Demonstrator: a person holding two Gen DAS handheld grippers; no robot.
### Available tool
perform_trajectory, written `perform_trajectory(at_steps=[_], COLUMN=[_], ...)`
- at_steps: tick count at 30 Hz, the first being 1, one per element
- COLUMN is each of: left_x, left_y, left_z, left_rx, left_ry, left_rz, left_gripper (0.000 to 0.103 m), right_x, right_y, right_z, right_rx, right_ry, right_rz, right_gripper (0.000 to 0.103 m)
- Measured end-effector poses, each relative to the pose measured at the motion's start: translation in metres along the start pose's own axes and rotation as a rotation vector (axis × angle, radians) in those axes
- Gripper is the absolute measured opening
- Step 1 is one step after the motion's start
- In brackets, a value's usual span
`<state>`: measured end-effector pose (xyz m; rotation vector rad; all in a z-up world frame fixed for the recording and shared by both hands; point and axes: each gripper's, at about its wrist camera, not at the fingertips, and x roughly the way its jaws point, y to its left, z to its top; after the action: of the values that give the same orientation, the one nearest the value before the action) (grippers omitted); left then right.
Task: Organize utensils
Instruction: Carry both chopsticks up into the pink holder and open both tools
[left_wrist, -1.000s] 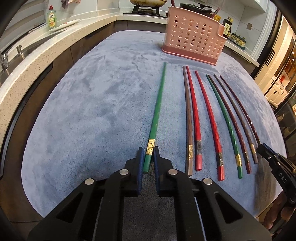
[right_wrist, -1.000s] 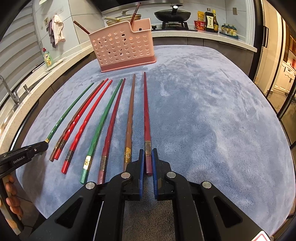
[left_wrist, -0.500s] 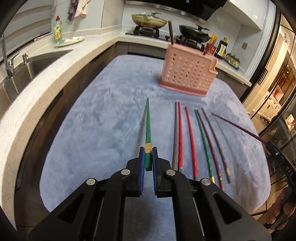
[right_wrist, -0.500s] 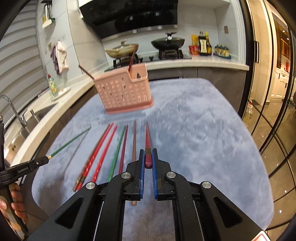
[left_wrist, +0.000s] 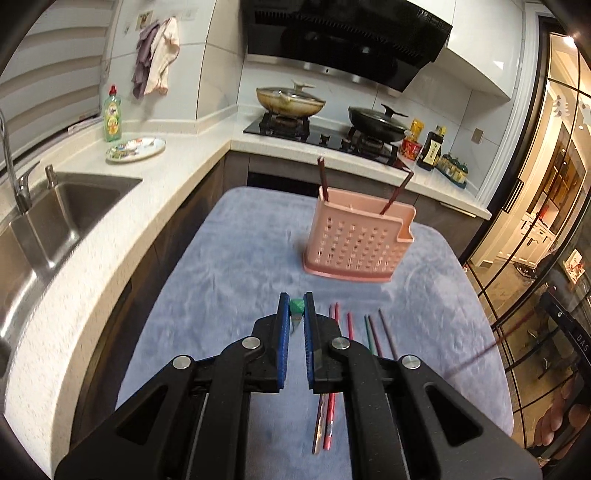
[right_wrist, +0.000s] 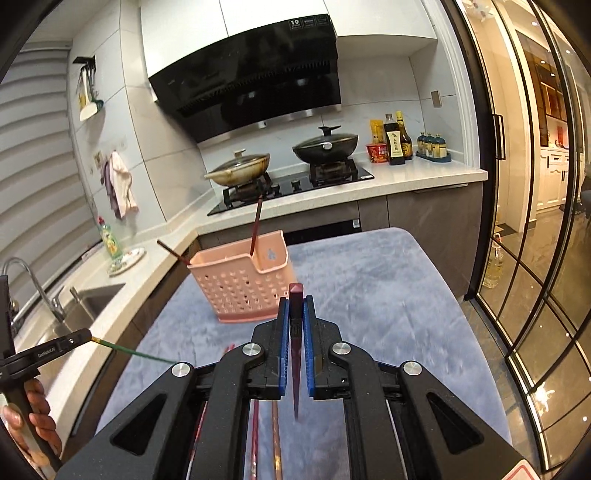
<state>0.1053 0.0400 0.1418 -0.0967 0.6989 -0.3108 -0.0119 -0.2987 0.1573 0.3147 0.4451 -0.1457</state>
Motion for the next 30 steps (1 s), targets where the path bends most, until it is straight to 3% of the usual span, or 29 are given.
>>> perform_trajectory(at_steps=[7, 21, 25, 30], left_x=[0.003, 0.002, 0.016, 0.052], left_y=[-0.013, -0.056, -0.065, -0.070], left_z=[0.043, 0.158, 0.186, 0.206], left_rx=[-0.005, -0.015, -0.021, -0.015], left_ry=[-0.043, -0.271, -0.323, -0.319], left_rz=[-0.029, -0.071, -0.052, -0.022], left_gripper=[0.007, 0.007, 0.007, 0.007], right_x=[0.008, 0.050, 0.073, 0.114], right_y=[0.003, 0.046, 0.055, 0.060], right_z=[0.028, 0.142, 0.167, 0.177], right_rx=[0.034, 0.068, 0.079, 0.092], right_ry=[-0.026, -0.247, -0.281, -0.275], right_rz=[0.049, 0.161, 0.164, 0.160], right_gripper=[0.007, 0.007, 0.007, 0.007])
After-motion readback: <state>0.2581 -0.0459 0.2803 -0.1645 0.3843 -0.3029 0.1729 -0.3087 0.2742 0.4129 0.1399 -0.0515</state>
